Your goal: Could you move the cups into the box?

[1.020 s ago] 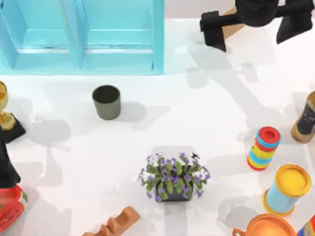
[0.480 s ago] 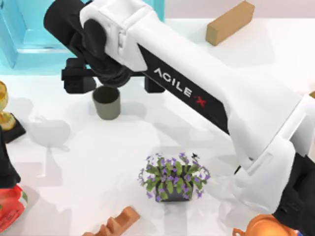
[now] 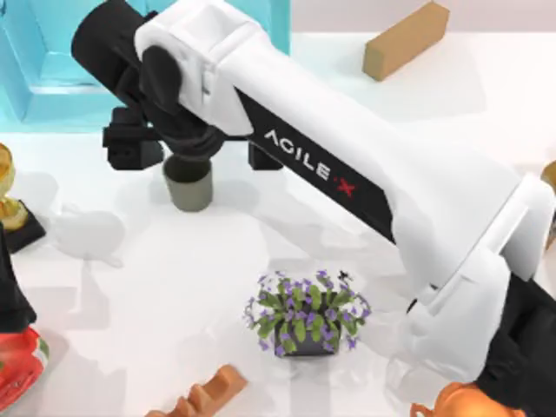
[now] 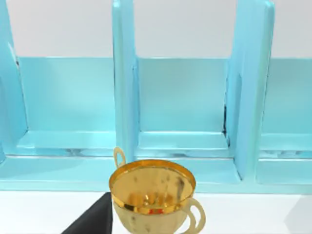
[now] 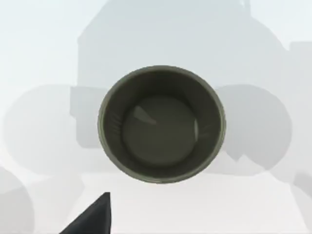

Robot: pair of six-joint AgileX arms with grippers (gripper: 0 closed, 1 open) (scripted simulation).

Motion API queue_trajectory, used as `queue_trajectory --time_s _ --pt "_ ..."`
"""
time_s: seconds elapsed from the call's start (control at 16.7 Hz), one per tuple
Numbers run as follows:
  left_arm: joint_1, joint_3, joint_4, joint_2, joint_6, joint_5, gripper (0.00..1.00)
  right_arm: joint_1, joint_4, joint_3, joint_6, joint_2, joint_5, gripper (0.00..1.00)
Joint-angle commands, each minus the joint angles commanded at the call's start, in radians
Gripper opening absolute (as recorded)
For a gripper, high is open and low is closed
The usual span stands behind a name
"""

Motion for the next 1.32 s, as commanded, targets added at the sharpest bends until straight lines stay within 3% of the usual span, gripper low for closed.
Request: queue_trajectory --time_s 0.42,0.72,1.32 --pt "0.000 0.000 0.000 0.000 0.000 0.000 1.00 -0.056 0.170 -0.001 -0.057 0.146 -0.016 1.00" --pt "0.000 0.000 0.000 0.000 0.000 0.000 1.00 -0.059 0.191 0.000 -0.061 0.164 -0.017 1.00" --pt "0.000 0.000 0.000 0.000 0.000 0.000 1.00 -0.059 0.191 0.000 -0.061 0.164 -0.017 0.25"
